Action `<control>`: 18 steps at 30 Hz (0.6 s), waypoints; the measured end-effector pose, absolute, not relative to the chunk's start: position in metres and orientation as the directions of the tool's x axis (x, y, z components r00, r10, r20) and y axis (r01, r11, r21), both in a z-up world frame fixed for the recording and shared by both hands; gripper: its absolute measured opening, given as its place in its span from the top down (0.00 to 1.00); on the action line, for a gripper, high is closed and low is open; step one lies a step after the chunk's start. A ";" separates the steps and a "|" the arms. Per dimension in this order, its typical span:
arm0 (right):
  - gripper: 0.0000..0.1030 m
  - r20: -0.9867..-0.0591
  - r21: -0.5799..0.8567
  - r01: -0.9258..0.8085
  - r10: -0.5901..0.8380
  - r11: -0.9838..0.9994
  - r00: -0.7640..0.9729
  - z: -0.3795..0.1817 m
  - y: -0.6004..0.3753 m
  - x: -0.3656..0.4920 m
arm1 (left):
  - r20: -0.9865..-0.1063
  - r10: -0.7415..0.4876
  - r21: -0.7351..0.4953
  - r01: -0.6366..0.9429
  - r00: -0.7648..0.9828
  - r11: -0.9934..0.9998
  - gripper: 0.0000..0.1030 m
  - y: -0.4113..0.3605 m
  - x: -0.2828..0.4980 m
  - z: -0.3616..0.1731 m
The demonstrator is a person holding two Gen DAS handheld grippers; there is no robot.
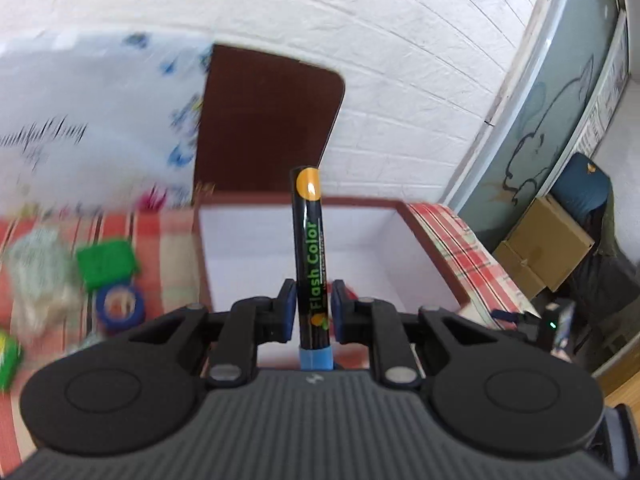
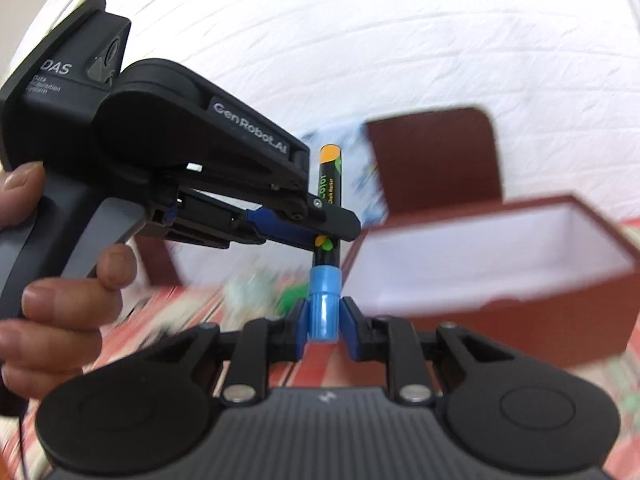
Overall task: Organize objects
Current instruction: 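Lower the marker into the brown box and open the left tool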
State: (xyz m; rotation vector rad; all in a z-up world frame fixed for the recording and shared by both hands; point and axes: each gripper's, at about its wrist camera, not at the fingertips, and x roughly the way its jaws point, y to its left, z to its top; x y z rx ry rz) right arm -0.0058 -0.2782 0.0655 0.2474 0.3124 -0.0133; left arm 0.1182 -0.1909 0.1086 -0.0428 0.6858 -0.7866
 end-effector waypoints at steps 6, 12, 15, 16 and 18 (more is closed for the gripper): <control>0.82 -0.362 0.257 0.134 -0.033 0.957 0.932 0.049 -0.315 0.059 | -0.629 -0.613 -0.246 0.625 0.479 0.741 0.81 -0.231 0.167 0.078; 0.68 -0.389 0.173 0.168 -0.090 0.970 0.917 0.029 -0.314 0.080 | -0.692 -0.538 -0.214 0.576 0.481 0.789 0.76 -0.238 0.184 0.051; 0.68 -0.364 0.164 0.179 -0.109 0.970 0.925 0.026 -0.313 0.072 | -0.675 -0.552 -0.226 0.575 0.490 0.787 0.76 -0.227 0.177 0.055; 0.68 -0.359 0.169 0.185 -0.114 0.968 0.926 0.026 -0.313 0.068 | -0.662 -0.557 -0.222 0.579 0.501 0.784 0.76 -0.222 0.170 0.059; 0.68 -0.348 0.175 0.192 -0.122 0.966 0.930 0.024 -0.311 0.057 | -0.637 -0.561 -0.202 0.588 0.528 0.783 0.76 -0.212 0.156 0.066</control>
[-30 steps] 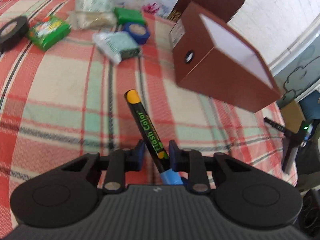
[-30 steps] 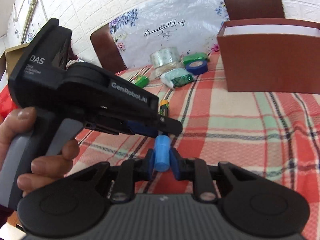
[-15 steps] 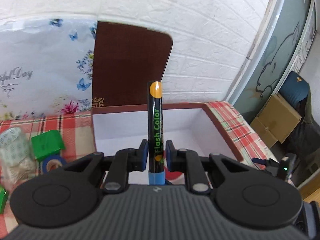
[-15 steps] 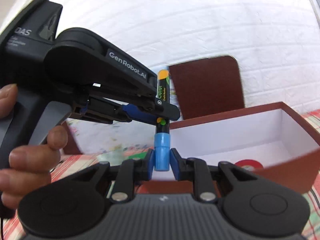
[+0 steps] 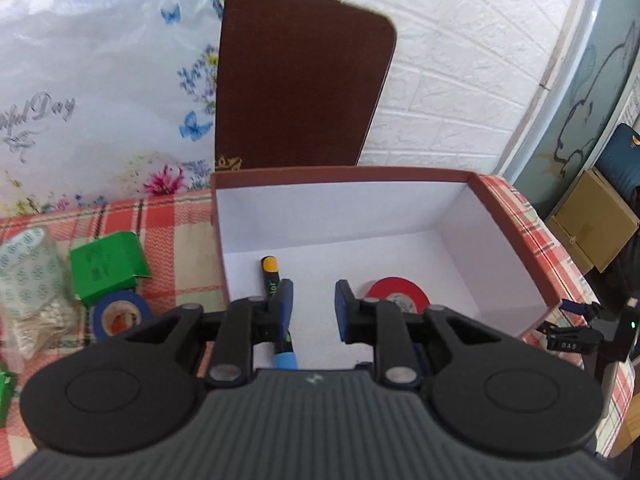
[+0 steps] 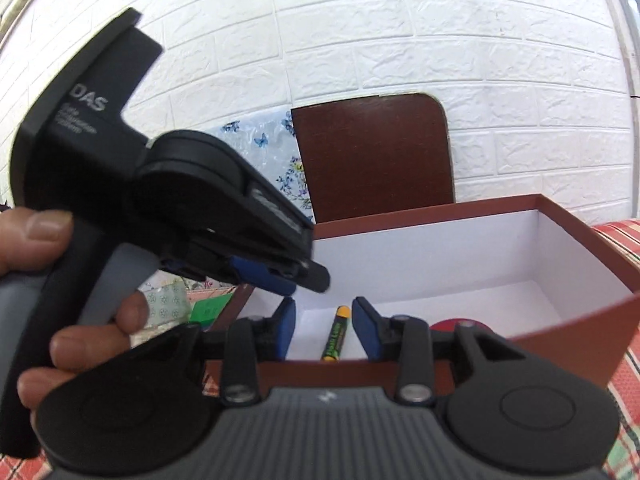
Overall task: Organize objects
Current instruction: 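Lower the marker into the brown box and open the left tool, then grasp the green-wrapped packet with the left tool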
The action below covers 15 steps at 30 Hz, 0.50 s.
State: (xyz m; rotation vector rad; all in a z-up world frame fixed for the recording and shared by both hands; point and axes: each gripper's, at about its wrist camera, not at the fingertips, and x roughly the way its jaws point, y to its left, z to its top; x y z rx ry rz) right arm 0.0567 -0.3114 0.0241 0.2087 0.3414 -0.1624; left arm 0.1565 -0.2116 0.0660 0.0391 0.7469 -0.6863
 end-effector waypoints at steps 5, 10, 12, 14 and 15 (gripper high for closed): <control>0.66 -0.312 0.154 0.181 -0.126 0.971 0.942 0.019 -0.292 0.017 | -0.586 -0.556 -0.188 0.569 0.589 0.800 0.72 -0.164 0.121 0.069; 0.66 -0.396 0.126 0.101 -0.043 0.987 0.917 0.010 -0.261 -0.005 | -0.610 -0.456 -0.124 0.491 0.648 0.862 0.70 -0.105 0.096 0.039; 0.66 -0.450 0.128 0.058 0.006 0.990 0.893 0.001 -0.245 -0.006 | -0.636 -0.389 -0.083 0.443 0.666 0.893 0.69 -0.079 0.094 0.018; 0.66 -0.500 0.134 0.020 0.050 0.991 0.864 -0.009 -0.232 -0.004 | -0.661 -0.291 -0.013 0.377 0.692 0.926 0.69 -0.052 0.095 -0.003; 0.66 -0.523 0.135 0.008 0.064 0.991 0.850 -0.014 -0.227 0.001 | -0.667 -0.251 0.013 0.348 0.701 0.937 0.69 -0.037 0.096 -0.012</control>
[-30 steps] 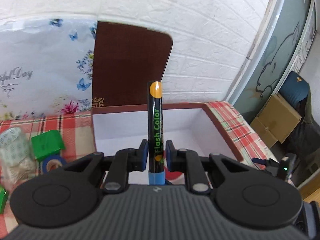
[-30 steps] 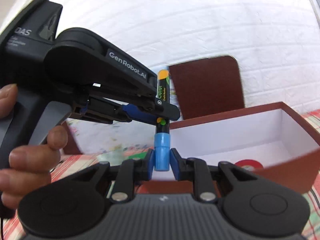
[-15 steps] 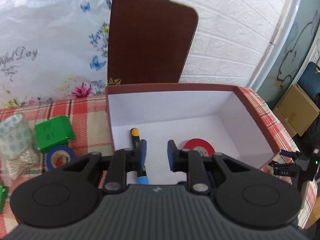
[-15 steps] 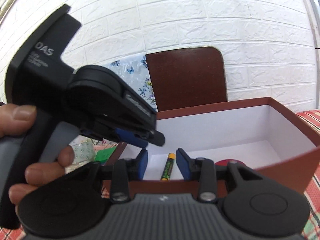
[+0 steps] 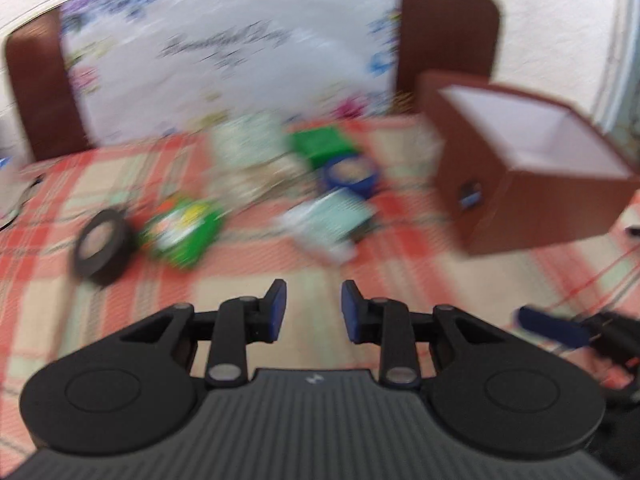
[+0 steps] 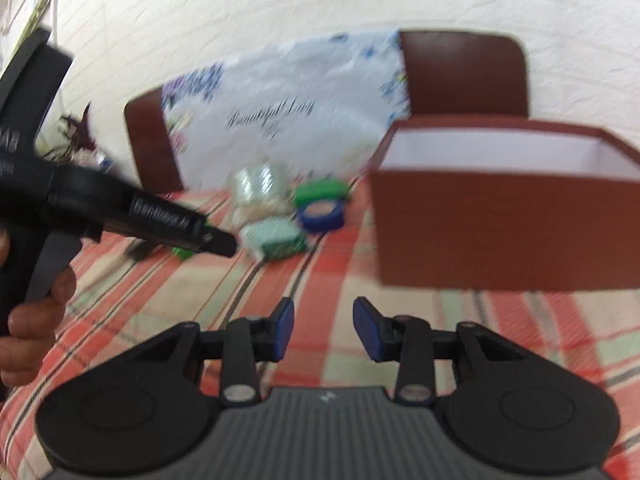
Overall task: Organize objects
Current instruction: 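Grasp the green-wrapped packet with the left tool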
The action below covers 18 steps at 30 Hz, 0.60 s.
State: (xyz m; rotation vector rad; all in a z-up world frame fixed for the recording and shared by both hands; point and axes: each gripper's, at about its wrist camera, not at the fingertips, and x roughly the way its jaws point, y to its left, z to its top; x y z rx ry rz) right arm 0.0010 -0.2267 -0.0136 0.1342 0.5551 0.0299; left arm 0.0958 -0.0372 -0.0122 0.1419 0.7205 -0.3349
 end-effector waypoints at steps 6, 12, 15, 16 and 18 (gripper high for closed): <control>0.66 -0.612 0.102 -0.043 0.097 0.994 0.785 -0.025 -0.176 0.014 | -0.628 -0.149 -0.007 0.186 0.764 0.982 0.57 0.042 0.103 -0.047; 0.36 -0.586 -0.008 -0.053 0.038 0.999 0.810 -0.019 -0.159 0.073 | -0.527 -0.219 -0.075 0.212 0.821 0.974 0.54 0.049 0.091 -0.057; 0.19 -0.568 -0.079 -0.070 0.012 0.994 0.823 -0.022 -0.154 0.115 | -0.520 -0.245 -0.112 0.219 0.818 0.969 0.53 0.054 0.094 -0.059; 0.18 -0.572 -0.086 -0.072 0.010 0.994 0.820 -0.024 -0.154 0.128 | -0.519 -0.251 -0.118 0.222 0.817 0.968 0.53 0.055 0.094 -0.059; 0.31 -0.602 -0.075 -0.085 0.023 0.993 0.798 -0.030 -0.155 0.150 | -0.517 -0.257 -0.124 0.225 0.816 0.966 0.53 0.057 0.096 -0.061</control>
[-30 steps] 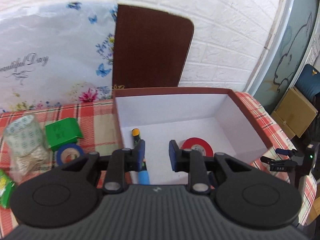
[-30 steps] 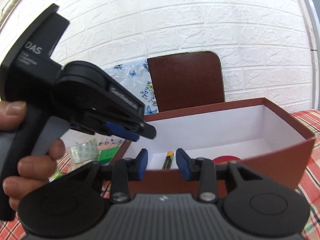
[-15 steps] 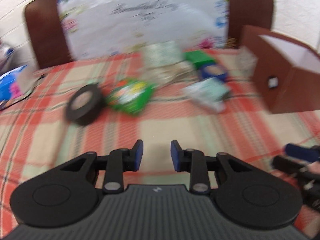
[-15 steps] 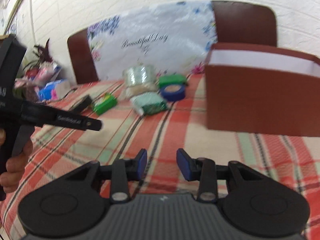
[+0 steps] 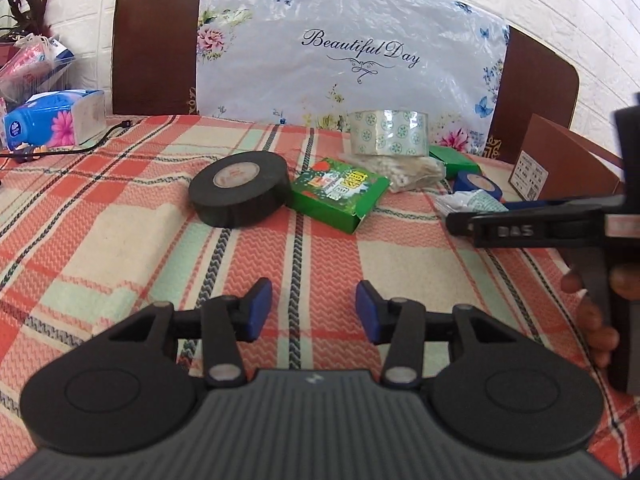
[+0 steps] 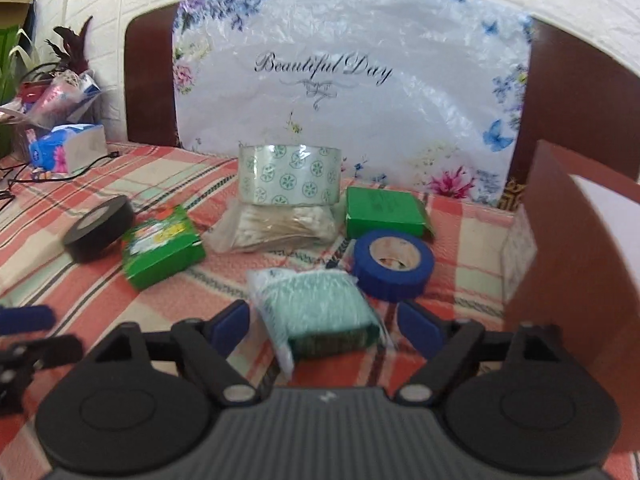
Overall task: Organize objects
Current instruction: 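Grasp the green-wrapped packet with the left tool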
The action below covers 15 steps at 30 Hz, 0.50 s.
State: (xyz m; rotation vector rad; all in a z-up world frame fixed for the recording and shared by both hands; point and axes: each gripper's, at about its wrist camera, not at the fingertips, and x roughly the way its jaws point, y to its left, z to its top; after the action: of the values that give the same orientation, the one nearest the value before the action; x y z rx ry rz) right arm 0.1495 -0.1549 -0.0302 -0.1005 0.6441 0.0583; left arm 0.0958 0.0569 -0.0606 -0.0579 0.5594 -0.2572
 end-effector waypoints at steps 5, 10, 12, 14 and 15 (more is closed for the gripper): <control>0.54 -0.624 -0.043 -0.114 0.062 0.993 0.779 -0.032 -0.156 0.139 | -0.514 -0.269 -0.144 0.227 0.815 0.963 0.52 0.060 0.093 -0.062; 0.54 -0.631 -0.037 -0.148 0.092 0.988 0.771 -0.030 -0.166 0.052 | -0.516 -0.279 -0.143 0.239 0.810 0.960 0.48 0.060 0.094 -0.061; 0.52 -0.631 -0.033 -0.120 0.072 0.992 0.772 -0.028 -0.180 0.011 | -0.526 -0.275 -0.116 0.253 0.804 0.960 0.44 0.056 0.094 -0.060; 0.39 -0.627 -0.025 -0.069 0.038 0.997 0.778 -0.025 -0.195 -0.026 | -0.554 -0.232 -0.033 0.257 0.800 0.966 0.41 0.042 0.092 -0.057; 0.31 -0.625 -0.028 -0.043 0.016 0.999 0.781 -0.024 -0.202 -0.040 | -0.571 -0.215 -0.006 0.258 0.792 0.966 0.41 0.034 0.089 -0.054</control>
State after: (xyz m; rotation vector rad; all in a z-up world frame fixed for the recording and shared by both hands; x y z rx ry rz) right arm -0.0405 -0.2019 -0.0242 -0.0413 0.6741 0.0316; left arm 0.0893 0.0337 -0.0537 0.0740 0.6050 -0.2549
